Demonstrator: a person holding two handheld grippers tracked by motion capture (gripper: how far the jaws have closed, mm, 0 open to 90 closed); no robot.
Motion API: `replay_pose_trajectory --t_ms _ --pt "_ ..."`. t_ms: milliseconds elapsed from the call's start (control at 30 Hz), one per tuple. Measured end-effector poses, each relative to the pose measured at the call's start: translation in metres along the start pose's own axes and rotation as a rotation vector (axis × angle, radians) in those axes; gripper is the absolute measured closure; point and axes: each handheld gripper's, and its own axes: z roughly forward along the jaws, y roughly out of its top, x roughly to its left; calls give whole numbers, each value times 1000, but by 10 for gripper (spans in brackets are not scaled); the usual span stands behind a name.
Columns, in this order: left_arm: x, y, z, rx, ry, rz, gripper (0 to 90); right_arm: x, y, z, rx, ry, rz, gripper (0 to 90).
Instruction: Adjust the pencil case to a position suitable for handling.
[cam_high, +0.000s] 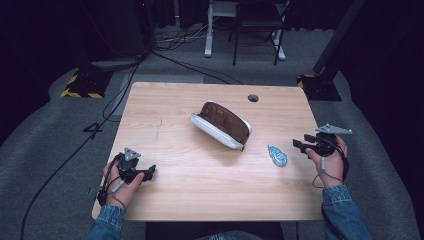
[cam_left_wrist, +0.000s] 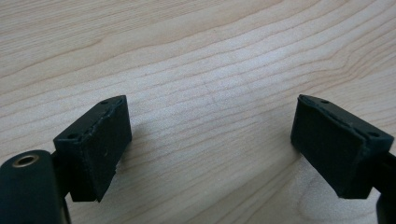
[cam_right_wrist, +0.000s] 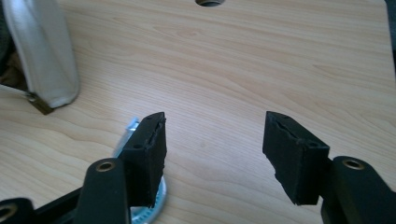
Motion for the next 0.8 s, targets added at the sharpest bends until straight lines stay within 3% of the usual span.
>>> replay_pose_trajectory --t_ms 200,367,567,800 --pt "0 0 0 0 0 0 126 18 15 2 -15 56 -16 373" --pt "0 0 0 0 0 0 126 36 25 14 11 119 -36 370" --pt "0 0 0 1 0 0 125 56 40 26 33 161 -83 362" --pt "0 0 0 0 -3 -1 124 73 53 40 44 207 -92 336"
